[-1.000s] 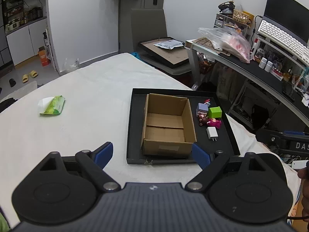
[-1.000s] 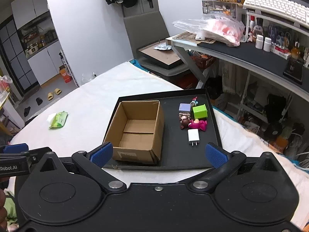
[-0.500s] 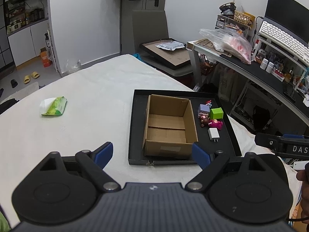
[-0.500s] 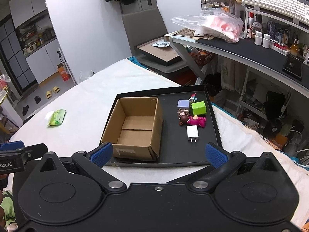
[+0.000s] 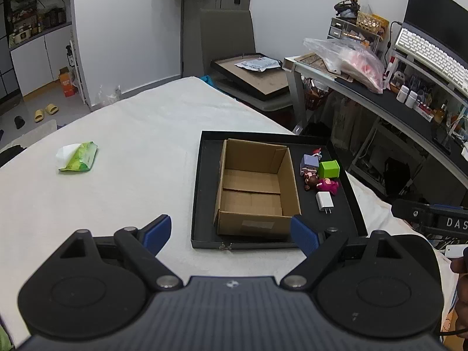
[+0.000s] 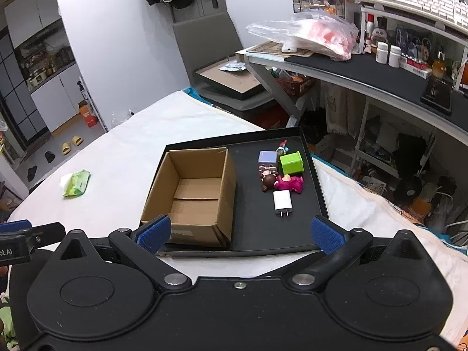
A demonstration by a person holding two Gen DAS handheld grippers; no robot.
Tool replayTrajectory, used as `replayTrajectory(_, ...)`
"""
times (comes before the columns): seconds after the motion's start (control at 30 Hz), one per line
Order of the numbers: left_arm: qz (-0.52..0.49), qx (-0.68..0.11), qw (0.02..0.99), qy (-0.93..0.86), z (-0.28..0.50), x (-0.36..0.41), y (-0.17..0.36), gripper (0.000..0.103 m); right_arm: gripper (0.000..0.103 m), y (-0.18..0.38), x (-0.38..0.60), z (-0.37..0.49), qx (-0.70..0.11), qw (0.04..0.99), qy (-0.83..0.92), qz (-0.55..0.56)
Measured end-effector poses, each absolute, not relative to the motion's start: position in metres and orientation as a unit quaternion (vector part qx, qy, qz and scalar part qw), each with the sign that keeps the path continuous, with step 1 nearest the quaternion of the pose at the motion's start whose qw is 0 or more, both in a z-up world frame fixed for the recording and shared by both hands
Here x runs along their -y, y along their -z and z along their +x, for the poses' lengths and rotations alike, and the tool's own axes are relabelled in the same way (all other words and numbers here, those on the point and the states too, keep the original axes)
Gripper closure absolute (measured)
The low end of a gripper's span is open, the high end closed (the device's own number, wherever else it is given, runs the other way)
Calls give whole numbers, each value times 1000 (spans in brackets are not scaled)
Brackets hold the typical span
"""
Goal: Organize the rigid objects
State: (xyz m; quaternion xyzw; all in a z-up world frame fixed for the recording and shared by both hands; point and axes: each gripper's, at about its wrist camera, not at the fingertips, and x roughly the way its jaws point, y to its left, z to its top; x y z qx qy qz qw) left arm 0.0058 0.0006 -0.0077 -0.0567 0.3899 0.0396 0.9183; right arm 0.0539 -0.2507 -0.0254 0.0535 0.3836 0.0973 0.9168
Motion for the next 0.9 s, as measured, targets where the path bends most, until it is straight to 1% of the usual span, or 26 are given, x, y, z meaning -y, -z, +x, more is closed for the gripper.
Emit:
replayTrajectory(0.43,-71,-414,906,-49,38,-5,26,15,0,44,250,83,-413,904,-98,45)
replayTrajectory(0.8,-70,-437,895,-51,69,-8,44,15,0,65,269,115,-433,894,-83,72)
replayTrajectory(0.9,-70,-443,892,-52,78,-8,48,15,0,71,269,124,-436,895,-77,58)
